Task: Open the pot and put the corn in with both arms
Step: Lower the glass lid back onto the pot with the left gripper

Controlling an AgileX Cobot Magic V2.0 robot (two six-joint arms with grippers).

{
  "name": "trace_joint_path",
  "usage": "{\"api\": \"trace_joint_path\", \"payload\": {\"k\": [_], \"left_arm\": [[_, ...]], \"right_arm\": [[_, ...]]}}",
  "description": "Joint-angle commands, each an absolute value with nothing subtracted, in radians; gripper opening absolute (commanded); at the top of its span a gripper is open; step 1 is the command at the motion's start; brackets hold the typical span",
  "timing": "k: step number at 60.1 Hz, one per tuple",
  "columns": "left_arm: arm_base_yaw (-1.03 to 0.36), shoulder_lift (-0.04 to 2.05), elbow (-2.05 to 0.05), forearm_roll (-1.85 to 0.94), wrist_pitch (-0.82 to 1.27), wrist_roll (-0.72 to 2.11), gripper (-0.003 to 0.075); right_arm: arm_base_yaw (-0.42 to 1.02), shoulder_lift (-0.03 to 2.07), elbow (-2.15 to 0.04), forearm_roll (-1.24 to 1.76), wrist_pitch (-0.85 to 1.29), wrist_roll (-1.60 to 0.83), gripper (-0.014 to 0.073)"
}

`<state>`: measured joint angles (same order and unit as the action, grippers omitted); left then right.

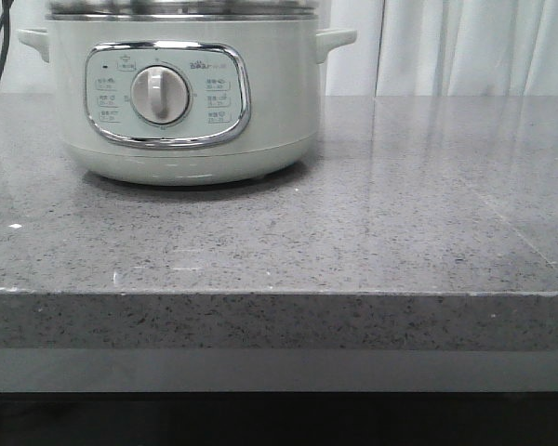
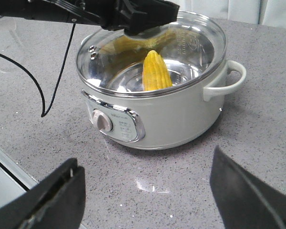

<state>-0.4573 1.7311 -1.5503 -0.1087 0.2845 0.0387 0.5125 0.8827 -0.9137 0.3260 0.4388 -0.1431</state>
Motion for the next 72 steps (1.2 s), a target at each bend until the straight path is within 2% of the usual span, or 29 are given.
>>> {"api": "trace_joint_path", "payload": {"k": [1,18,37,72], "left_arm": [[-0.458,1.682,-1.591,-0.119,0.214,0.036,0.0458],[-0.458,1.611,-1.591,-0.117,0.247,0.036,0.0461],[-0.458,1.403,-1.581,-0.061,0.484,0.036,0.0461],[-0.458,0.844,-0.991,-0.063,0.476,0.036,0.0461]], "right_arm": [[0.512,0.87,-0.938,0.337,0.362,-0.142,0.0561],[0.512,0.87,-0.938,0.337,0.362,-0.142,0.0561],[0.512,0.87,-0.938,0.337,0.362,-0.142,0.0561],[0.512,0.87,-0.938,0.337,0.362,-0.142,0.0561]]}}
